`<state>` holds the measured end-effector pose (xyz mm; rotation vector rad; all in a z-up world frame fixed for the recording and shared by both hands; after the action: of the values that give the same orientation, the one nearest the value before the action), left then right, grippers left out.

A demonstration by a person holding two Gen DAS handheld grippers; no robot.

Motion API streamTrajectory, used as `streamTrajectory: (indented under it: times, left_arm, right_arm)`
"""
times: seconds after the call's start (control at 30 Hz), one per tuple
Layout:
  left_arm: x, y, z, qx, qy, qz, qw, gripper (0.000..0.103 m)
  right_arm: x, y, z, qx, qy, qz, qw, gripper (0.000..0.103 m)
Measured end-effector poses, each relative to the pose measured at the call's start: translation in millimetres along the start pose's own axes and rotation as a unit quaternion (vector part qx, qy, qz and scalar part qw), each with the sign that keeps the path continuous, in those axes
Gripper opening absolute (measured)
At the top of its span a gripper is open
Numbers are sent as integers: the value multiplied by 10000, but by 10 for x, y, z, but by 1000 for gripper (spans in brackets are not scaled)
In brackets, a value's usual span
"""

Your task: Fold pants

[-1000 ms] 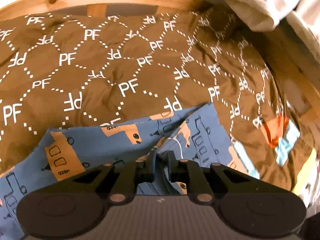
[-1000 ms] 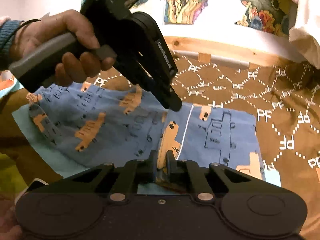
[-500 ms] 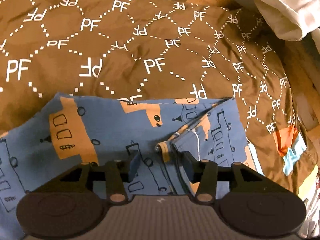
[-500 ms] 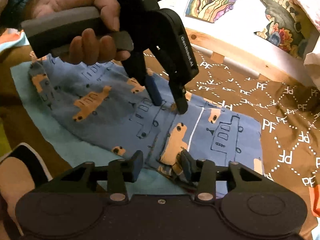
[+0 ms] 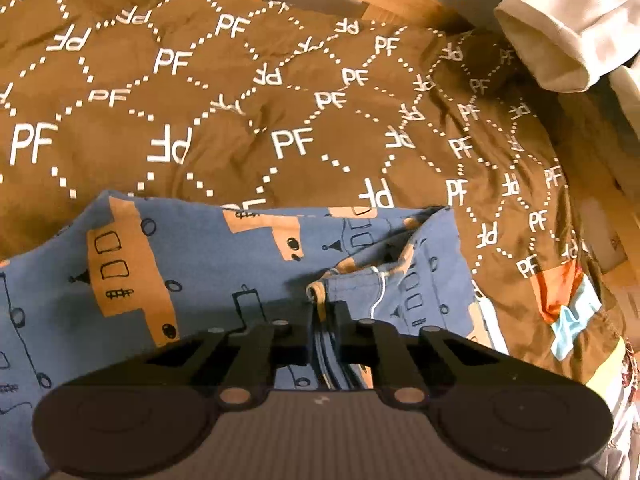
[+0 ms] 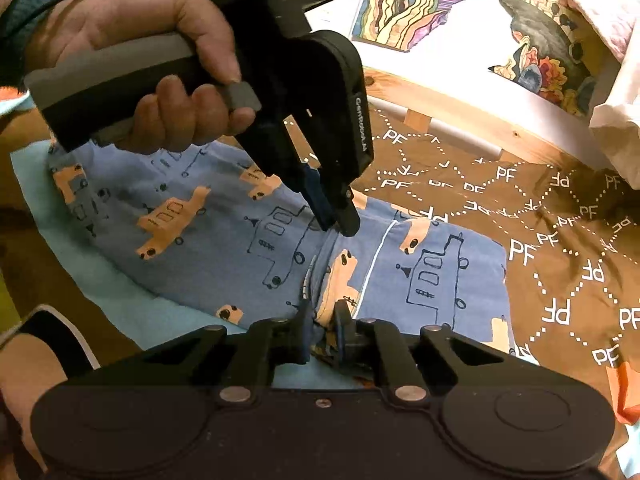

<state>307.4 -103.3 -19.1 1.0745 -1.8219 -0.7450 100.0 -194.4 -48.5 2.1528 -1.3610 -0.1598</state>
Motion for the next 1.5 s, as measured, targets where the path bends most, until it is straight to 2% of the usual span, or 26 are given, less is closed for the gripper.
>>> streamTrajectory:
  times: [0.4,0.57,0.8,0.83,0.9,0.97,1.0,1.1,1.17,1.23,1.27,1.33,1.43,1.5]
  left_arm:
    - [-107,253,2,48,-160,-2,9999,8]
    - [-208,412,46,75,-258,-111,9996,8]
    - [-495,532,154,132,-307,-453,9984,8]
    - [-528,528,159,157,-366,-553,9977,0]
    - [-607,519,159,224,-575,-895,9941,0]
    - [-706,498,167,238,-597,-959,9933,0]
    - [-757,495,174,233,-462,-877,9948,0]
    - [-882,546,227,290,68,-489,9984,1]
    - [-878,619,272,400,145,-406,9983,2]
    - [-829,695,322,562,52,-394,9976,5]
    - [-802,728,348,676,-4,-364,9970,8]
    - [-716,737,399,771,-145,-311,9964,20]
    - [-560,634,452,812,-452,-473,9946,22]
    - [-493,509,445,805,-510,-858,9917,22]
  right_arm:
    - [-95,82,-178,63,-95,-260,9996,10]
    - [-191,105,-263,70,-4,-452,9990,10]
    - [-444,31,-372,20,181,-813,9965,10]
    - [-486,-5,-379,-19,202,-857,9961,10]
    - [-561,-100,-368,-126,210,-982,9949,11]
    - [-624,-201,-321,-297,193,-1110,9932,11]
    - [-643,-227,-293,-344,217,-1126,9928,12]
    - [-623,-219,-240,-403,194,-1254,9911,25]
    - [-560,-124,-243,-336,239,-1258,9912,34]
    - [-456,-8,-253,-176,369,-1171,9923,48]
    - [-384,31,-264,-93,453,-1043,9935,51]
    - [-161,43,-282,-4,647,-574,9963,53]
    - [234,-133,-344,-108,684,7,9976,53]
    - [485,-288,-415,-78,703,298,9970,52]
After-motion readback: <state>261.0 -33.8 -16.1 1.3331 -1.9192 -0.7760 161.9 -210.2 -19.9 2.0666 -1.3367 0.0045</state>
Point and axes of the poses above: each gripper's, at about its wrist camera, not at the fingertips, and y roughly against the way its jaws point, x to its right, z to its underside, the point moved 6 cm from there along -y, roughly the way its jaws point, and after that the axes turned 1 degree about -x, right-handed, at the moved point
